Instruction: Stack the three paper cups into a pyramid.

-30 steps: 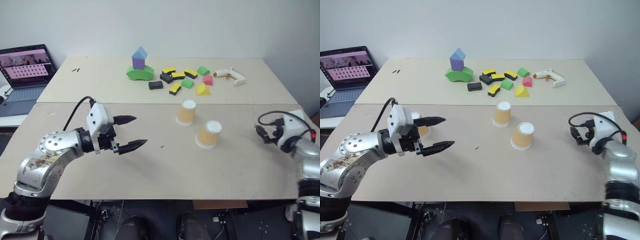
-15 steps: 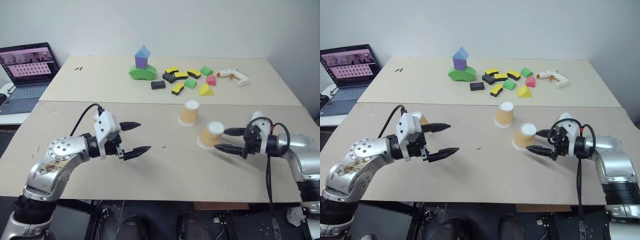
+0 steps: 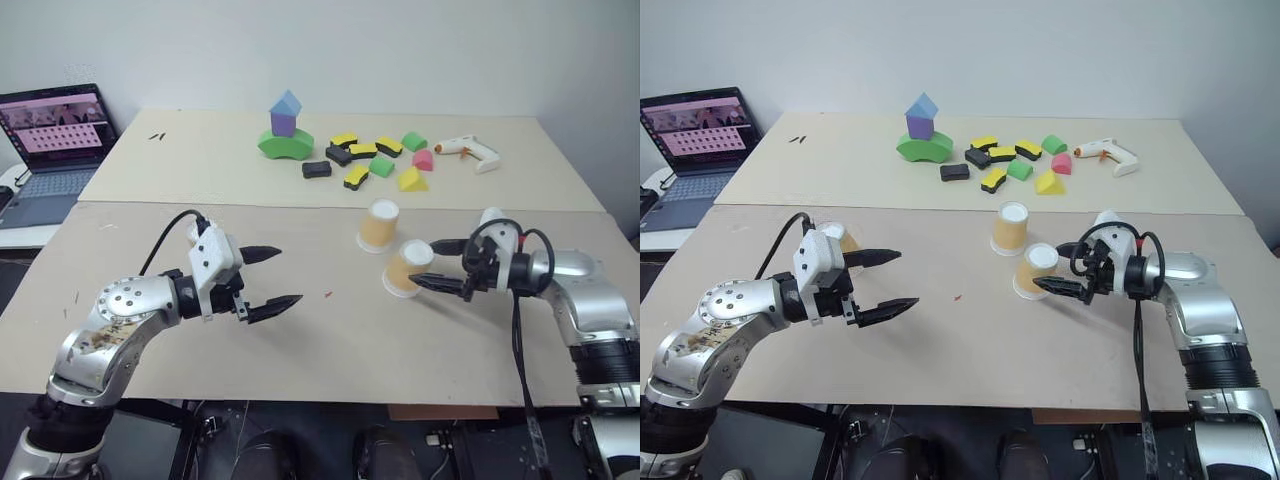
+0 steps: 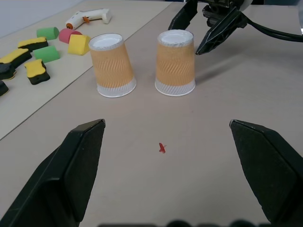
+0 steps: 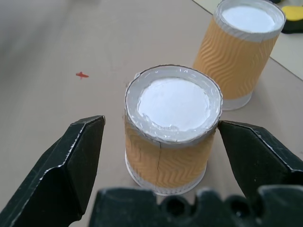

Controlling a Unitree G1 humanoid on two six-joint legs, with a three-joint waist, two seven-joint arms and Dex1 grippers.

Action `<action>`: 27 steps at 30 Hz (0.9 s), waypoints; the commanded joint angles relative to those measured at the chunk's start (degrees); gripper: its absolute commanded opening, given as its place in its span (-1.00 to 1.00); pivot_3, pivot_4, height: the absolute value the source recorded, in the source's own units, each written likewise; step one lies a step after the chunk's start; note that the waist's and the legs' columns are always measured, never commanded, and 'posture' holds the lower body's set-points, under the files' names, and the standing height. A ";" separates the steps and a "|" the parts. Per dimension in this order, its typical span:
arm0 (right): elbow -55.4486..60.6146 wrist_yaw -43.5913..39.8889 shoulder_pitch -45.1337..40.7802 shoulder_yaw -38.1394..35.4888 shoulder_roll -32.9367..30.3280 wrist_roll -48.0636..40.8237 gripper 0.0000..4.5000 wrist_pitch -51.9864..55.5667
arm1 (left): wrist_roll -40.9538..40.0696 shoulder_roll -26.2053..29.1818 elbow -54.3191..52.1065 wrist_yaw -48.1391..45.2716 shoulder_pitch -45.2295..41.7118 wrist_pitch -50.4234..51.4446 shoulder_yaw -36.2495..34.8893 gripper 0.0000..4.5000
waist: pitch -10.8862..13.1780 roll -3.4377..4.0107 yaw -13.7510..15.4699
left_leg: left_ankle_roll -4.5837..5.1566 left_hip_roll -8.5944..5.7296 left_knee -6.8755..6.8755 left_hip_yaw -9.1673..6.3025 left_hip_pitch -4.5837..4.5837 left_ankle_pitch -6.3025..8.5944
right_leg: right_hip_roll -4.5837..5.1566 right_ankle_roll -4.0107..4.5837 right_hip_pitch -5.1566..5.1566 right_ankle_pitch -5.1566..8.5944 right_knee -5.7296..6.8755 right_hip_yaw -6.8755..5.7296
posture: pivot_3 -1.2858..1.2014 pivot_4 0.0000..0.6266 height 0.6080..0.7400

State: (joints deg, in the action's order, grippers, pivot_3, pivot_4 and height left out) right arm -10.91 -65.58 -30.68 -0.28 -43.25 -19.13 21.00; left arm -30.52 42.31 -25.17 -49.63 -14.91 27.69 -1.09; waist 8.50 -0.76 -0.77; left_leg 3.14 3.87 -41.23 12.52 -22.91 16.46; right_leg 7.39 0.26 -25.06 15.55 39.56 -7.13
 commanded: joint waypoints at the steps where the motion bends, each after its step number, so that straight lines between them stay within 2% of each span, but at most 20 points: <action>1: -1.15 1.31 -2.73 0.19 1.15 1.25 0.98 -1.41 | 0.12 0.41 -2.52 0.01 0.20 -0.54 -1.10 1.00 | 0.00 0.00 -0.04 | 0.00 0.00 0.00 0.00 0.00 0.00 | 0.00 0.00 0.00 0.00 0.00 0.00 | 0.03 -0.52 0.44; 14: -5.08 2.18 -5.48 1.06 3.38 3.87 0.98 -2.94 | 0.21 0.41 -3.17 0.79 0.97 -0.16 -1.35 1.00 | 0.00 0.00 -0.01 | 0.00 0.00 0.01 0.01 0.00 0.00 | -0.01 0.00 0.00 0.00 0.00 0.00 | 0.03 -0.52 0.44; 17: -4.75 1.71 -5.62 0.87 3.21 3.91 0.69 -2.68 | 0.23 0.36 -3.19 0.84 1.14 -0.22 -1.20 1.00 | 0.00 0.00 0.00 | 0.00 0.00 0.02 0.01 -0.01 0.00 | -0.01 0.00 -0.01 0.00 0.00 0.00 | 0.03 -0.52 0.44; 20: -4.62 1.65 -5.73 0.72 3.06 4.08 0.22 -2.72 | 0.39 0.41 -3.11 0.83 1.15 -0.25 -1.03 1.00 | 0.00 0.00 0.00 | 0.00 -0.01 0.02 0.01 -0.01 0.00 | -0.01 0.00 -0.01 0.00 0.00 0.00 | 0.03 -0.52 0.44; 27: -1.51 1.26 -5.99 1.06 3.42 3.30 0.19 -1.71 | 0.39 0.45 -3.05 0.63 1.27 0.02 -0.65 1.00 | 0.00 0.00 -0.01 | 0.00 0.00 0.02 0.01 -0.01 0.00 | -0.01 0.00 -0.01 0.00 0.00 0.00 | 0.03 -0.52 0.44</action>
State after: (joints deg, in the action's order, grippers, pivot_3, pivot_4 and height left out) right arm -16.03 -63.78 -35.12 1.61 -39.43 -14.67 19.28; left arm -30.33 42.33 -26.25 -48.93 -13.55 27.81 -1.14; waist 8.50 -0.76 -0.77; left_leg 3.14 3.87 -41.21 12.53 -22.92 16.46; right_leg 7.38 0.26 -25.08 15.55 39.56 -7.13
